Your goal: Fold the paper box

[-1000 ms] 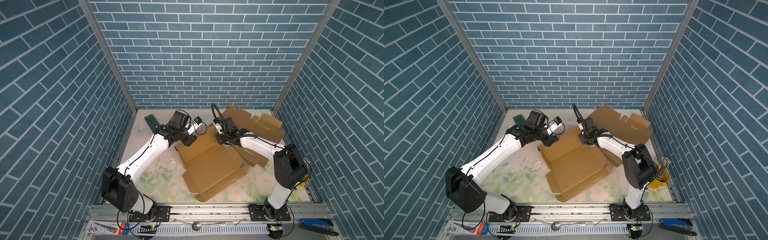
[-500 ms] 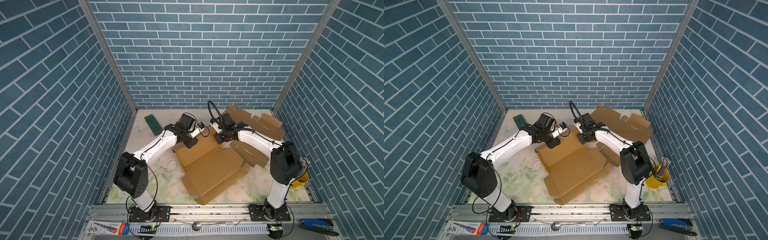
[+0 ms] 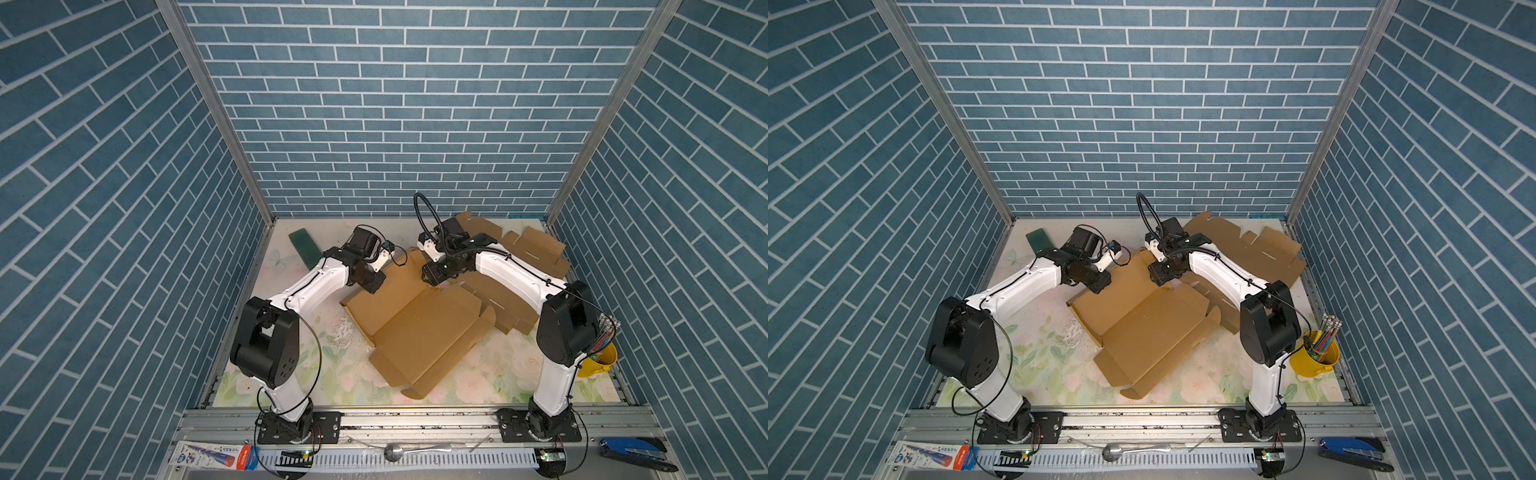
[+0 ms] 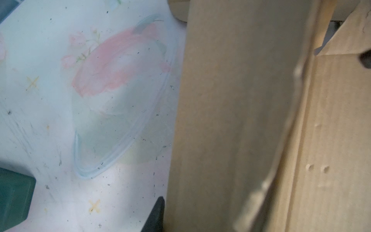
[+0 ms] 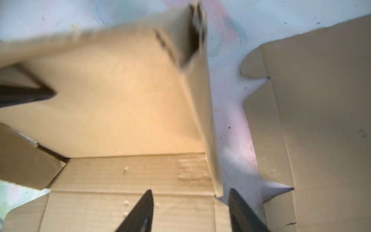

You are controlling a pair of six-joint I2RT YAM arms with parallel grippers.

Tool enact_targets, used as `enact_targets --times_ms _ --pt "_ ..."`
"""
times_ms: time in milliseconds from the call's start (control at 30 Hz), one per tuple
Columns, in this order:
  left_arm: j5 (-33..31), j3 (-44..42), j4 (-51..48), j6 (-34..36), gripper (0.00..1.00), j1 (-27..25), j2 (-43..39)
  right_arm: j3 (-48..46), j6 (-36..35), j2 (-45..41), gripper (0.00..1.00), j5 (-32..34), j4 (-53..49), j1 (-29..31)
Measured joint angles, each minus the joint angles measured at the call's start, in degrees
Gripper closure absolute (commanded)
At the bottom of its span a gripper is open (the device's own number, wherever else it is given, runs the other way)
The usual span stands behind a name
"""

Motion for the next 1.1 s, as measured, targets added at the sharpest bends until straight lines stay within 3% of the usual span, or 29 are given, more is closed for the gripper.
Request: enact_targets --times_ms 367,567,767,1100 --pt "0.68 -5.25 9.03 -9.92 0.85 2.12 0.26 3.37 7.74 -8.11 0.35 -3.74 0.55 -3.78" --pt "9.25 -14.29 9.33 -21.24 0.88 3.17 0.26 2.64 12.50 -14.08 0.37 -1.92 2.75 -7.06" --pt "15.02 -19.12 11.98 -27.85 0.88 5.03 -0.79 -2.93 15.58 -16.90 0.37 0.13 3.23 -8.15" --pt "15.96 -38.01 32.20 -48.68 0.88 5.51 -8.70 -8.66 23.19 -20.70 0.35 2.58 -0.68 -8.87"
